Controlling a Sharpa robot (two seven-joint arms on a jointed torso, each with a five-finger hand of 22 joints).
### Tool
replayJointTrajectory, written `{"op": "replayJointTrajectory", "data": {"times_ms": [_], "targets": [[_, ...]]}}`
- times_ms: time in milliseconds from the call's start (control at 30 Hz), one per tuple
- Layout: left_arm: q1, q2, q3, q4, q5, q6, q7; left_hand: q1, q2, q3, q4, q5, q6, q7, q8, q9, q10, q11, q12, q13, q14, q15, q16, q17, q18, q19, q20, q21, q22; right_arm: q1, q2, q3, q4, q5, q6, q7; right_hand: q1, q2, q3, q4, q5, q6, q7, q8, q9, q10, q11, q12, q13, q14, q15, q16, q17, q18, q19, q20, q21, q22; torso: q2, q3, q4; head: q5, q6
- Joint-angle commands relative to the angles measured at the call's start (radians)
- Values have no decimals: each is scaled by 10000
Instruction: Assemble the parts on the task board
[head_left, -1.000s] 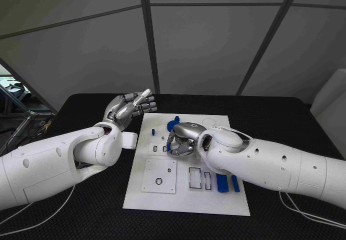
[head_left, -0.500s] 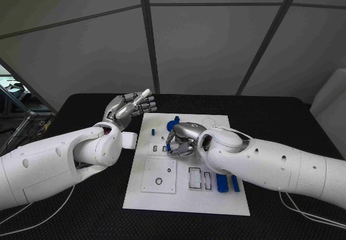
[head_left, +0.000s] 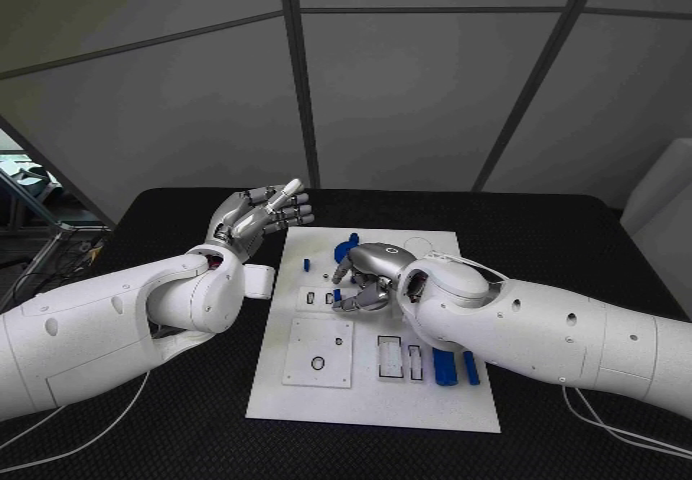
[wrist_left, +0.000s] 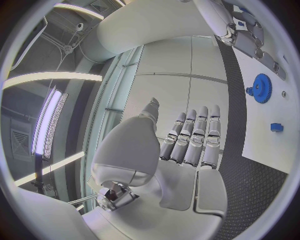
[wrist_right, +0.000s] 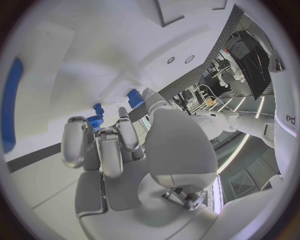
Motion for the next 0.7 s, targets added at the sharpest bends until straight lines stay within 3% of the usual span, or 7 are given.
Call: {"op": "replayJointTrajectory", "data": {"times_ms": [33, 200, 367, 467, 567, 700], "targets": [[15, -7, 11, -4, -52, 163, -67, 30, 133, -18, -95, -1, 109, 655, -22, 14, -13, -6, 8, 1, 36, 13, -5, 8, -184, 75, -6, 0, -18, 12, -211, 5, 226, 193, -1056, 907, -27, -25, -76, 19, 21, -58, -25, 29, 2, -40, 54, 37, 18, 985, 100, -32, 2408, -3, 39, 12, 11, 16, -13, 5, -2, 13, 7], [14, -72, 10, -78, -464, 332, -422, 130, 189, -138, -277, -2, 803, 524, 194, 70, 559, -180, 348, 32, 686, -179, 314, 110, -103, 609, -97, 244, 28, 16, -924, 15, 813, 1289, -1660, 2371, 375, 167, 12, -81, 199, 75, -74, 249, 68, -96, 10, 22, -32, 912, 68, -148, 2116, 89, -236, 4, -228, -395, -31, -2, -20, 59, 41], [19, -187, 11, -313, -1671, 1075, -1355, 287, 258, -159, -497, 12, 1364, 300, 425, 88, 1351, -449, 714, 84, 1450, -441, 580, 328, -89, 1238, -323, 538, 103, 212, -1869, 62, 1499, 2982, -1322, 3197, 749, 321, 131, -314, 294, 286, -154, 445, 119, -451, -85, -380, -488, 638, -29, -624, 1109, 322, -996, -72, -953, -1533, -104, 9, -28, 85, 44], [72, -225, 12, -542, -2605, 1727, -2133, 441, 365, -34, -635, 9, 1871, 89, 614, 105, 2061, -686, 938, 174, 2014, -671, 742, 551, -89, 1673, -520, 733, 159, 363, -2388, 172, 1748, 3814, -1036, 3278, 839, 369, 174, -383, 341, 304, -172, 470, 118, -534, -102, -504, -627, 619, -49, -691, 1017, 371, -1146, -100, -1132, -1786, -179, 17, -35, 89, 1], [263, -229, 12, -785, -3848, 2667, -3155, 540, 397, 105, -710, 11, 2136, -32, 682, 115, 2485, -849, 1010, 232, 2500, -848, 911, 777, -85, 2033, -684, 904, 219, 580, -2888, 240, 1874, 4438, -862, 3272, 867, 393, 192, -406, 370, 320, -179, 484, 119, -543, -109, -536, -664, 608, -58, -728, 960, 386, -1194, -110, -1197, -1872, -236, 34, -48, 111, -11], [601, -159, 10, -964, -5611, 3952, -4755, 314, 352, 48, -510, -8, 2396, -193, 760, 135, 3098, -1088, 1233, 404, 3574, -1189, 1544, 1337, -90, 2844, -1011, 1373, 428, 794, -3397, 293, 1869, 4986, -863, 3262, 882, 413, 205, -419, 398, 333, -183, 496, 119, -555, -117, -571, -705, 604, -65, -750, 932, 392, -1208, -118, -1230, -1909, -339, 72, -59, 135, -78]]}}
